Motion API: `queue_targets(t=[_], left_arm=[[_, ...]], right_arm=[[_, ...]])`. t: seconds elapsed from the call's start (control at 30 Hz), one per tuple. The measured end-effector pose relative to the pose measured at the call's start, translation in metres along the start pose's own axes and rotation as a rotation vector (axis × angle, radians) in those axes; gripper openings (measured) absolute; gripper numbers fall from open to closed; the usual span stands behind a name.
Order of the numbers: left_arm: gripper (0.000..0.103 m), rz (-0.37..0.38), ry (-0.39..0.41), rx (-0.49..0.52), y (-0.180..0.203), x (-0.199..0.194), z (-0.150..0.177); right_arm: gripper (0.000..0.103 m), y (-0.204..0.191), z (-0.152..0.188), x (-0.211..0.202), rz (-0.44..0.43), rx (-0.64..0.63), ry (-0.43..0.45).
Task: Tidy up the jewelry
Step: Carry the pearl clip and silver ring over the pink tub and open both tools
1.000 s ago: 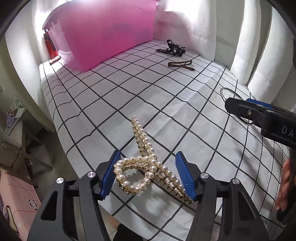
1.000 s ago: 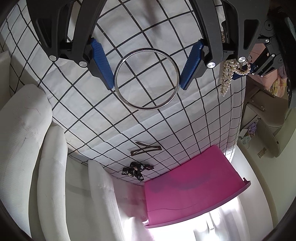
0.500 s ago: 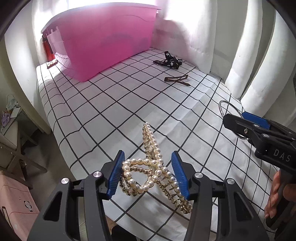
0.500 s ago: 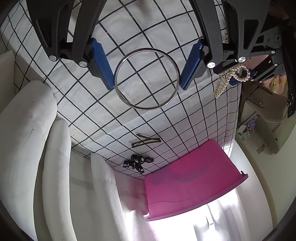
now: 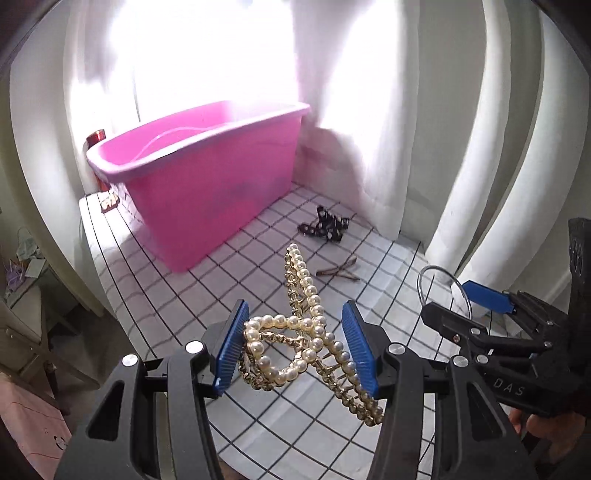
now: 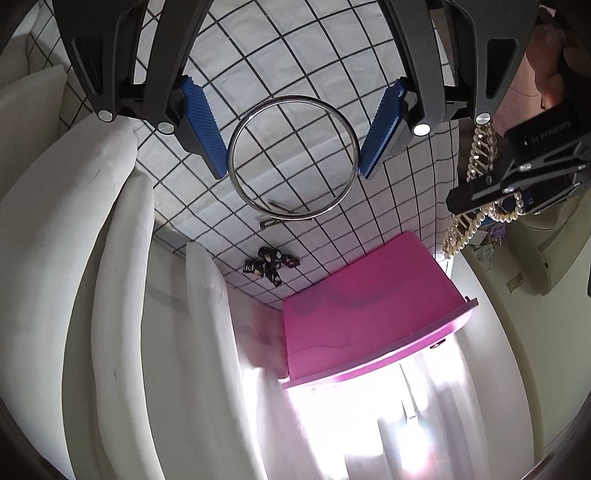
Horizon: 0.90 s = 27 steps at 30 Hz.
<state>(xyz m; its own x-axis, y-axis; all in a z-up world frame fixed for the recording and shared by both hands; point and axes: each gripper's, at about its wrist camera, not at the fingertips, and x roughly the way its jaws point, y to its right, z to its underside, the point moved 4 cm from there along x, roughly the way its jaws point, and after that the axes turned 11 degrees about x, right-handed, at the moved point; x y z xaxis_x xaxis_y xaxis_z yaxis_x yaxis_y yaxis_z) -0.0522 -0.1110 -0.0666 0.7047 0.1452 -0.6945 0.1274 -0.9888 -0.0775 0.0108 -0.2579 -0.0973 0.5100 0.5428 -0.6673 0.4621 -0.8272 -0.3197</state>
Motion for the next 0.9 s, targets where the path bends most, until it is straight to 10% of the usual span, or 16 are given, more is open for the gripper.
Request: queue_targets(t=[0.47,0.9], left_arm=[[0.051,0.038,0.196,0.092,-0.125,-0.002,-0.143],[0.051,0.042,0.139,0.113,-0.257,0.082,-0.193]], right_arm=[[0.071,-0.106,-0.138,0.007,0.024,0.005,0.229],[0.071,-0.214,-0.236,0.116,0.032,-0.010,0.215]])
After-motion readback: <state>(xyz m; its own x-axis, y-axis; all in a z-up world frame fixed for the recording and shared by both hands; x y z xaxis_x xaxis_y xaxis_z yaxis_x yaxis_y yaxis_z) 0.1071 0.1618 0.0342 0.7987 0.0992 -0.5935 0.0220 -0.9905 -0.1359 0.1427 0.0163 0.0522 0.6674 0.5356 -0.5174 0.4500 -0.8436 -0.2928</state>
